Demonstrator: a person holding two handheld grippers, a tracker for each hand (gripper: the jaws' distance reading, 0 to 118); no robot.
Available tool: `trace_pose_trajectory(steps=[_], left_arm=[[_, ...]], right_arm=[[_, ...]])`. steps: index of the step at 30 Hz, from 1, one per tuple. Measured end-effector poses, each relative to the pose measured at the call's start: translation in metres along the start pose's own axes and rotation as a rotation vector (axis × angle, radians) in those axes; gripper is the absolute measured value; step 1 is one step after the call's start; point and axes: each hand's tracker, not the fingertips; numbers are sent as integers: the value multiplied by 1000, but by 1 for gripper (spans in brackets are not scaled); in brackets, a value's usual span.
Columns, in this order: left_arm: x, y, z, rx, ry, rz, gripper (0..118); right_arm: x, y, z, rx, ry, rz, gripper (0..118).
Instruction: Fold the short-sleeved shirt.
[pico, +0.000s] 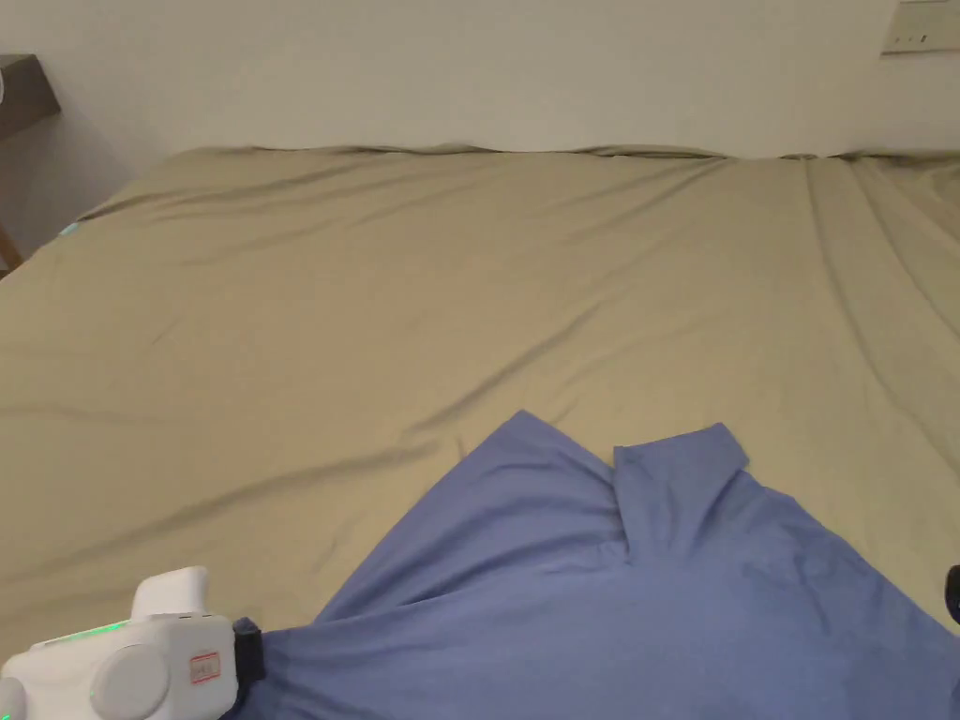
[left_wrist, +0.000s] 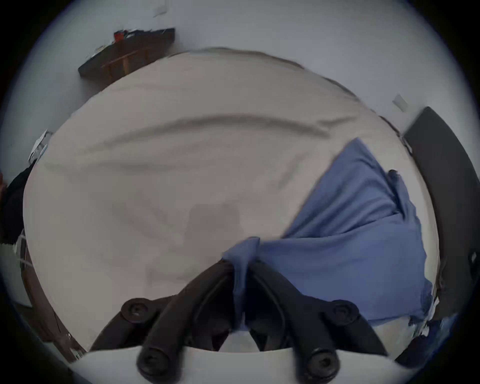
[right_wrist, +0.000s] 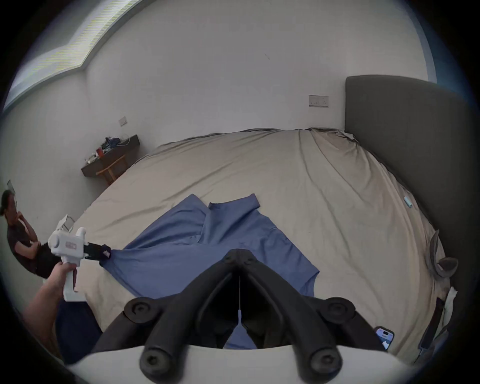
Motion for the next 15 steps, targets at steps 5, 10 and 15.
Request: trace_pose_trajectory(steps=[5,10,15], left_arm=[[3,2,13,-14,-119,56,4],[14,7,38,9,-140,44,4],[28,10,48,16,-121,-8,4]], right_arm=[[34,22,-40,0,-71,24,38],[73,39,-136,-237,-15,24,118],[87,35,-228,-415,-48,37,118]])
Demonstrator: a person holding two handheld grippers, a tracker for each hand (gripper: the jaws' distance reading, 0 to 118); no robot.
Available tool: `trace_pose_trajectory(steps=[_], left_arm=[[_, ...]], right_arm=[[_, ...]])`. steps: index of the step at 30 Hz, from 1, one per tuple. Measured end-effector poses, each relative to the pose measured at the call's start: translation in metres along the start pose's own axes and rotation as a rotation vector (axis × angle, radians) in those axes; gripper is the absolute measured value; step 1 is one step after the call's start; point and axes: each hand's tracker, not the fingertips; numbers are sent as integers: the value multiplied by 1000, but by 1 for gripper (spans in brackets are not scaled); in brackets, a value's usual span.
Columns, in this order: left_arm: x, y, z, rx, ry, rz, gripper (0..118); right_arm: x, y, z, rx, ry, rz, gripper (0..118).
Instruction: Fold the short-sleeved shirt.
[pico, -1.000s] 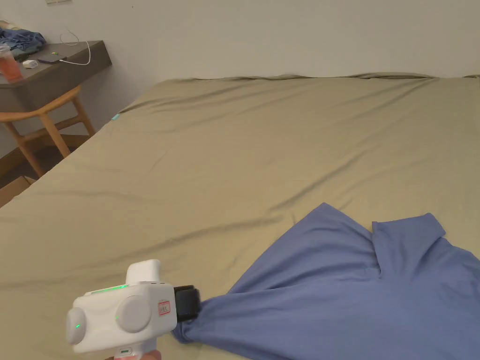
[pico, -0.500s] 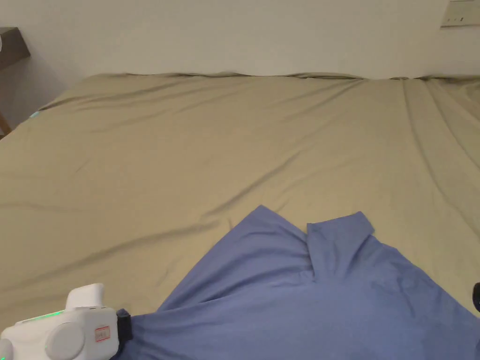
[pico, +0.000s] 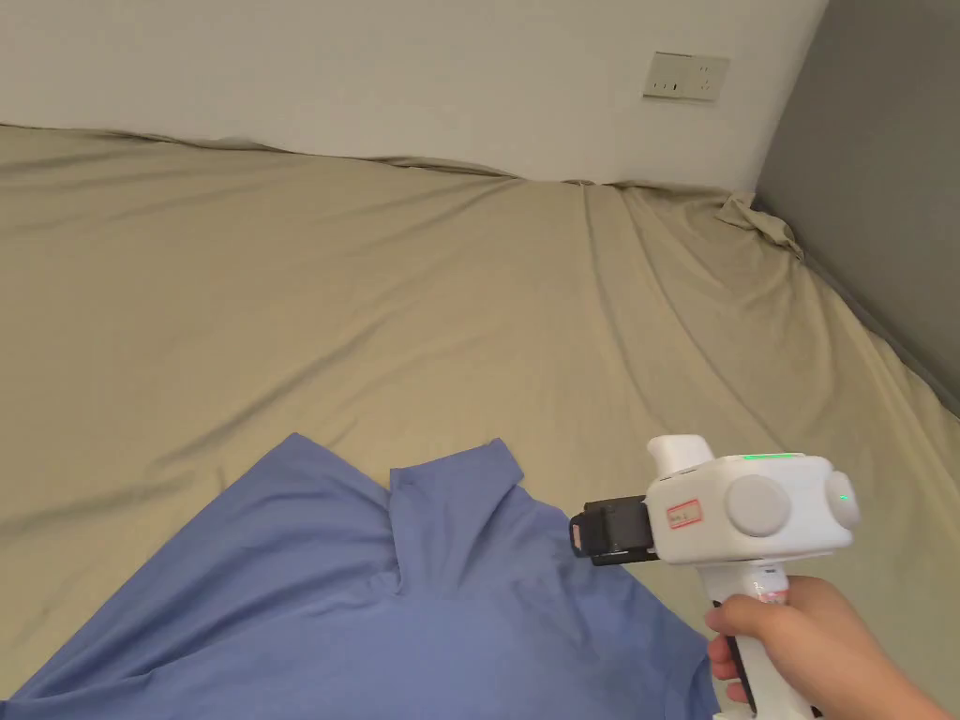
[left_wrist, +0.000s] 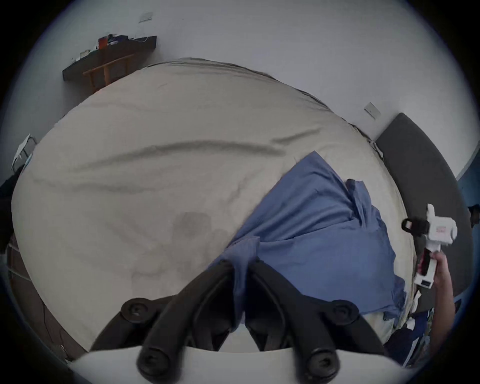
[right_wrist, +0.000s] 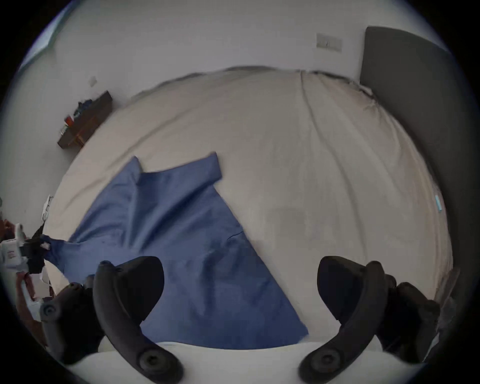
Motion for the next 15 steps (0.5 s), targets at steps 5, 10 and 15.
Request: trace_pose_trajectory(steps=[5,10,15], left_arm=[[-10,4,-6,-20,18,25,4],[-12,3,-8,-33,23,42,4],[-13,2,-6,-28,17,80,4]], right_arm=[[-10,6,-50,-142,-20,55,88],[-18,0,-45,-126,-63,85,21],[-27,-23,-8,-13,-28,106,4]])
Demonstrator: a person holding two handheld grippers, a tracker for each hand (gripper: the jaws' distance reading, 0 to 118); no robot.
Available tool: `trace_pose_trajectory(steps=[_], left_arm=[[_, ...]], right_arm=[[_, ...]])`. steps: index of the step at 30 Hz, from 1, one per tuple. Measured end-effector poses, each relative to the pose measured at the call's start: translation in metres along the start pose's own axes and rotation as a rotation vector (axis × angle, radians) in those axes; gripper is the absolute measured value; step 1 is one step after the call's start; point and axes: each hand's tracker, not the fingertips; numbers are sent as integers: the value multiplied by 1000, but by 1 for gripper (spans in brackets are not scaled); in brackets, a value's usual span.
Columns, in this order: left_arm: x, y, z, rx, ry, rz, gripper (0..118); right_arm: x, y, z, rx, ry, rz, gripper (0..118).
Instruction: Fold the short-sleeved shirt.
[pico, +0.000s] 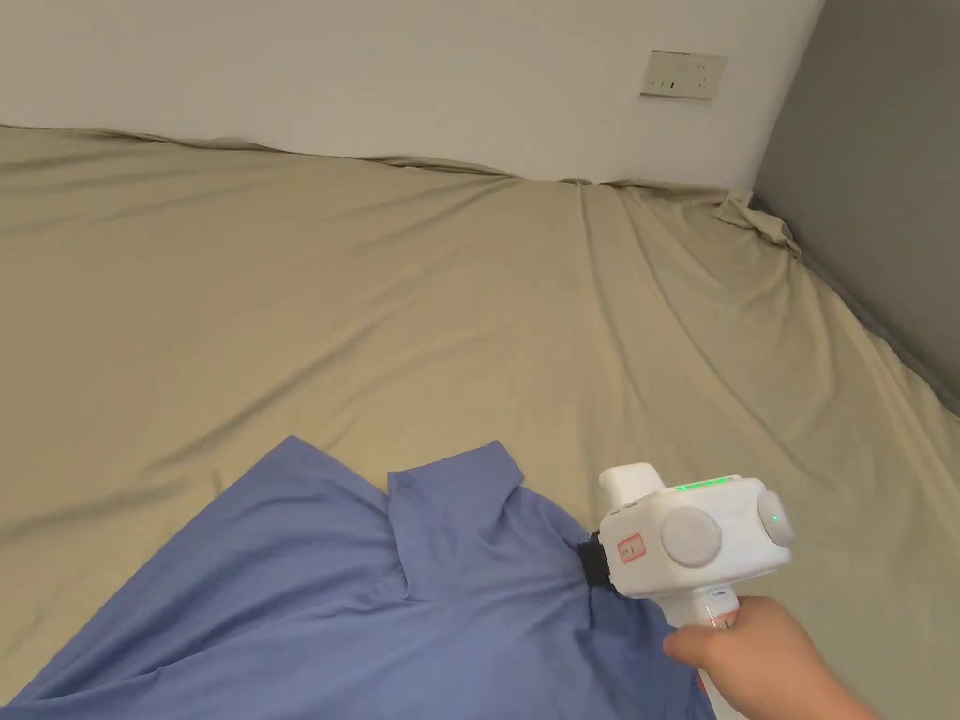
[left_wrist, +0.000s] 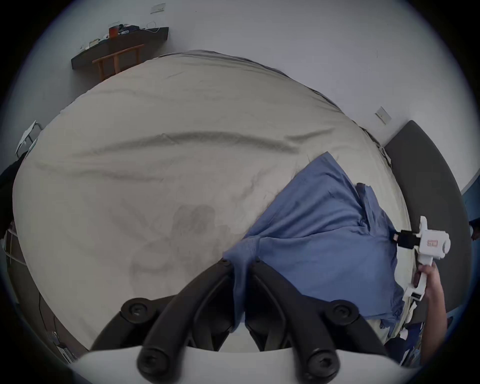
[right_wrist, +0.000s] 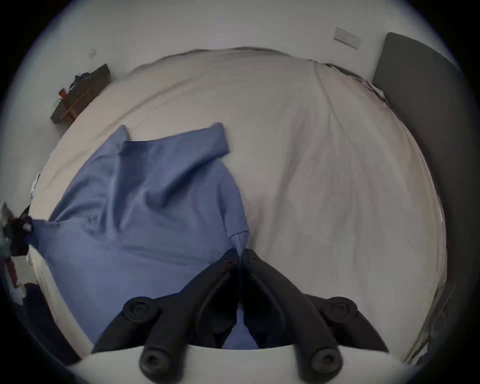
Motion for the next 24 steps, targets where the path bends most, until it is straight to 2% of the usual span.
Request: trace_pose_trajectory(steps=[4,6,7,10,14,18,22,24], left_arm=[[5,-2,14,50,-71,42,4],[7,3,25,92,-134,91,4],[9,8,32,126,-198,134,4],[17,40,56,204,-350,201,4],[44,109,109,384,-361,115,4],[71,194,163,490,-507,141,4],[103,270,209,632,-379,6,4],[114,300,233,687,-371,2,4]], right_arm=[[-10,-11,58,192,35,-28,4],[-11,-10,105,336,118,-32,4],[-14,-8,129,400,134,-6,4],[-28,6,207,565,-28,130,4],[-28,42,304,750,-95,175,4],[-16,97,386,857,-183,118,4],[-2,153,438,908,-226,75,4],[0,178,456,918,-274,69,4]])
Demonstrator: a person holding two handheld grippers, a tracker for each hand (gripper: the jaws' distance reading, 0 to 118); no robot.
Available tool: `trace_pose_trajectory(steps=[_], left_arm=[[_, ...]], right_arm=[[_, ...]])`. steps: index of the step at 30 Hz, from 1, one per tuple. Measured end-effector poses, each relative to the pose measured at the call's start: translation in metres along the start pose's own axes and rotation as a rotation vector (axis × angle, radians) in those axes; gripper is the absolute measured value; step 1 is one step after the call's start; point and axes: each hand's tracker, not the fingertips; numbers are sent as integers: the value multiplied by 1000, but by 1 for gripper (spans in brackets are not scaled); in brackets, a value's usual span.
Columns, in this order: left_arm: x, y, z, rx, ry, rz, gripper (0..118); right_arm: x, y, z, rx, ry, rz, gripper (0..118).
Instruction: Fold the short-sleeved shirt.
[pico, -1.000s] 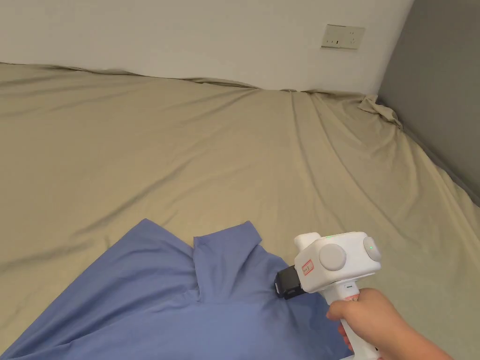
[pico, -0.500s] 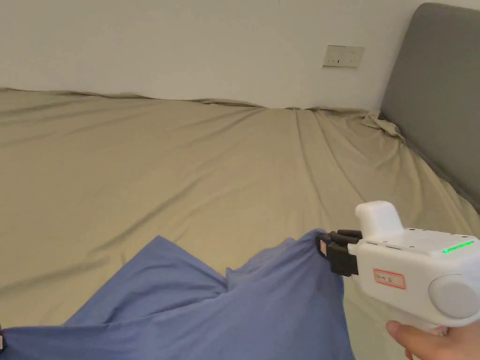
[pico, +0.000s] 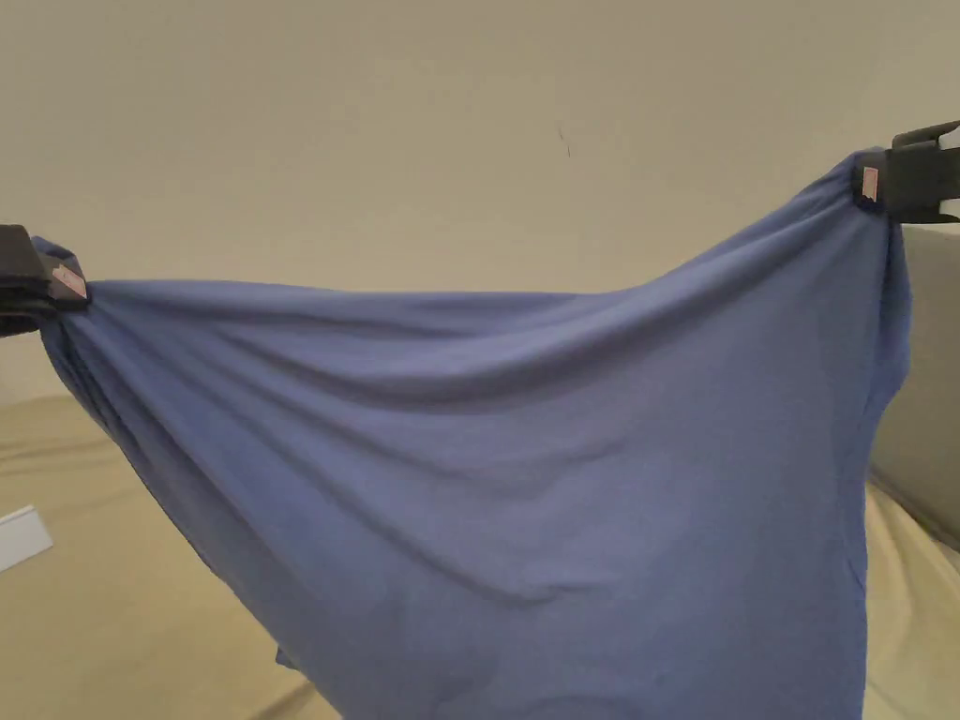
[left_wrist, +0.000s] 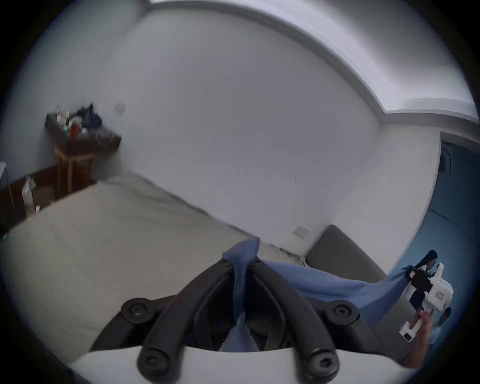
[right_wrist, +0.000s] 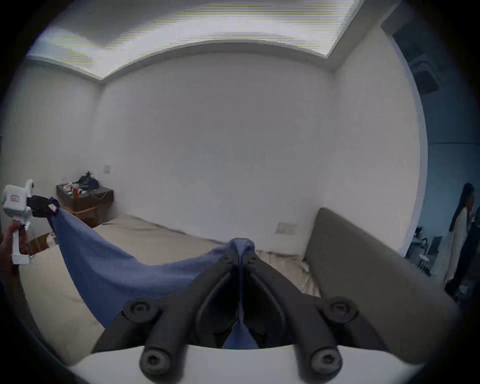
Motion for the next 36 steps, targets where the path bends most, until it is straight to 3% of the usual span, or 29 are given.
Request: trace_pose_trajectory(steps=[2,6,8,19,26,30,36], left_arm=[[15,32,-5,30,-9,3,4],[28,73,-16,52,39,22,4],[31,85,-26,59,45,3,4],[33,83,-73,-1,103,-7,4],[-4,22,-115,-140,144,27,4],[-32,-33,-140,-257,208,0,4],[-69,-126,-154,-422,219,67,4]], right_arm=[[6,24,-10,19,-60,28,4],[33,59,-38,-1,-64,-90,4],[38,69,-51,-14,-70,-104,4],[45,64,-118,-89,-62,-201,4],[24,-16,-164,-228,-49,-180,4],[-1,-85,-184,-318,-21,-155,4],[-30,-192,-185,-458,39,-152,4]])
